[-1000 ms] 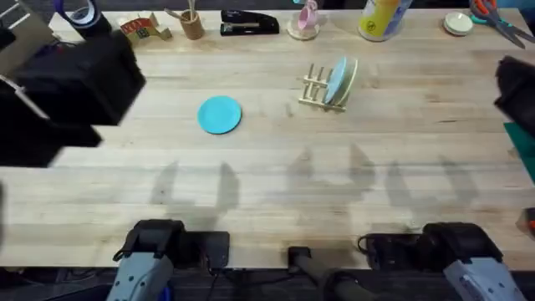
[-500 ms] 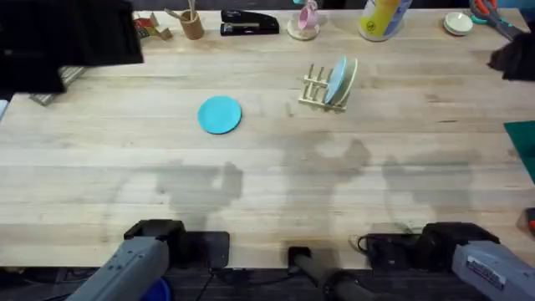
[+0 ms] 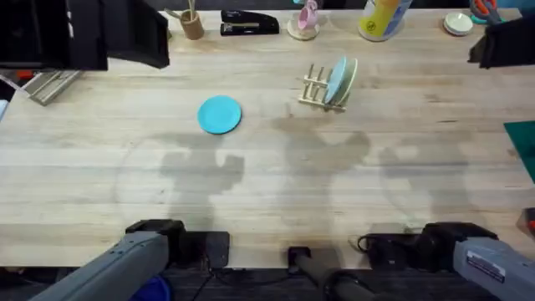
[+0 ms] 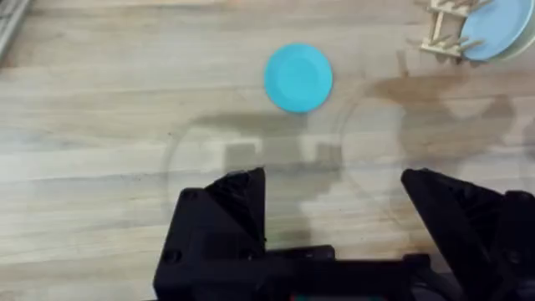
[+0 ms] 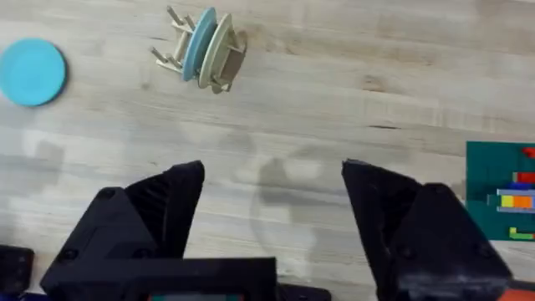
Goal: Pick up the plates from the table one by one and place each into a slot on the dish rack.
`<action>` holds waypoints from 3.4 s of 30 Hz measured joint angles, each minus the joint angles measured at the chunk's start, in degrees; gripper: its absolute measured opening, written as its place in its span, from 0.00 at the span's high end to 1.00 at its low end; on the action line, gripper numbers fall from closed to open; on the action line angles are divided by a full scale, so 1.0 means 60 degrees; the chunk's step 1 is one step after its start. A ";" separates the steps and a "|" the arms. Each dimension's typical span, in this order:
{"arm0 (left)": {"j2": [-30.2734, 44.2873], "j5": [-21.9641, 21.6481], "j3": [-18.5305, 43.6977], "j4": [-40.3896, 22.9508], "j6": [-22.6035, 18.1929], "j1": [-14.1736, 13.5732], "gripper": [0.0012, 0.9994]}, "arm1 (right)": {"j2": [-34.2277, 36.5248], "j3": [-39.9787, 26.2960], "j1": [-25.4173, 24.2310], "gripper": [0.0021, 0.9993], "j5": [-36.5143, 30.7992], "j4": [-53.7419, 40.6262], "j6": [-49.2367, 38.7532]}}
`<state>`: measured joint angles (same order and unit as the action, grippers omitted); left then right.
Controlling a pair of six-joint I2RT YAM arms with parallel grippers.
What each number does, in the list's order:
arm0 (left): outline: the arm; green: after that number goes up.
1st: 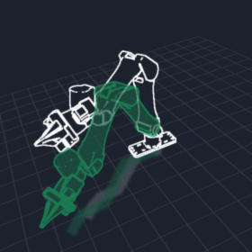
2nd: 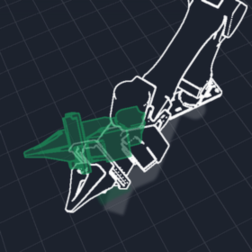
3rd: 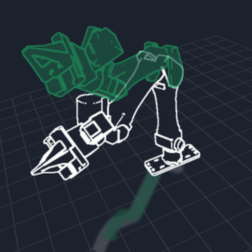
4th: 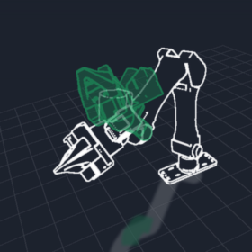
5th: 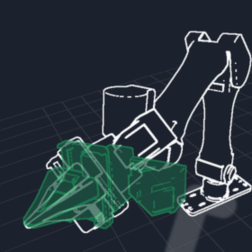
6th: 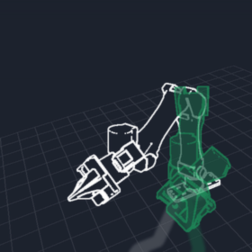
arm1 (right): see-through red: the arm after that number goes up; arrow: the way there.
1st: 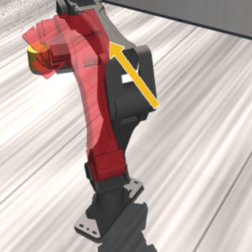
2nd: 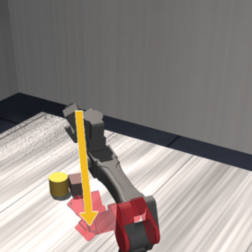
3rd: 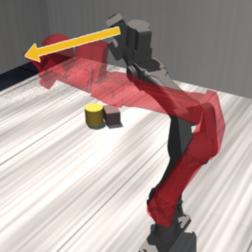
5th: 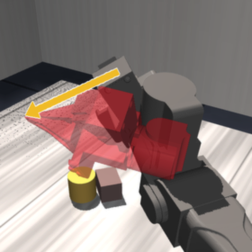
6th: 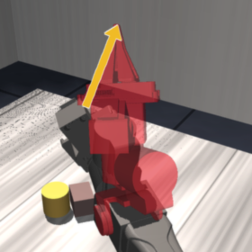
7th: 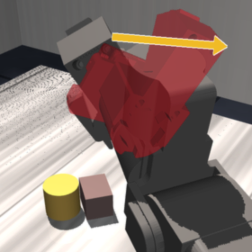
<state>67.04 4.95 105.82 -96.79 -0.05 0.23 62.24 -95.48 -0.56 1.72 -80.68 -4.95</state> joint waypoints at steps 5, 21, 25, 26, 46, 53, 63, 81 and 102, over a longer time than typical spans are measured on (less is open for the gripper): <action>0.0132 0.0005 0.0000 -0.0001 0.0000 0.0002 0.01 | 0.0000 -0.0004 0.0000 0.01 0.0000 0.0003 0.0000; 0.0209 0.0284 0.0000 -0.0004 -0.0036 0.0003 0.96 | 0.0003 -0.0007 0.0000 0.01 0.0000 0.0007 -0.0004; 0.0212 0.0556 0.0000 -0.0004 -0.0034 0.0004 0.96 | 0.0003 -0.0007 0.0000 0.00 0.0000 0.0007 -0.0002; 0.0212 0.0671 0.0000 -0.0004 -0.0036 0.0004 0.96 | 0.0000 -0.0007 0.0000 0.00 0.0000 0.0007 -0.0004; 0.0212 0.3945 -0.2383 0.1199 -0.0875 0.0979 0.96 | 0.0003 -0.0007 0.0000 0.00 0.0000 0.0145 -0.0004; 0.0403 0.5752 -0.3514 0.1423 -0.2064 0.2699 0.96 | 0.0003 -0.0007 0.0000 0.00 0.0000 0.0145 0.0000; 0.1830 0.7333 -0.4678 0.1761 -0.3747 0.3594 0.96 | 0.0003 -0.0007 0.0000 0.00 0.0000 0.0145 0.0000; 0.4771 0.7967 -0.5435 0.2781 -0.5121 0.3650 0.96 | 0.0003 -0.0007 0.0000 0.01 0.0000 0.0145 0.0000; 0.7553 0.7985 -0.5435 0.4489 -0.5566 0.3816 0.96 | 0.0003 -0.0007 0.0000 0.01 0.0000 0.0145 0.0000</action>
<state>112.36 52.86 73.21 -69.86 -33.45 23.13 62.26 -95.53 -0.56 1.72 -79.81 -4.95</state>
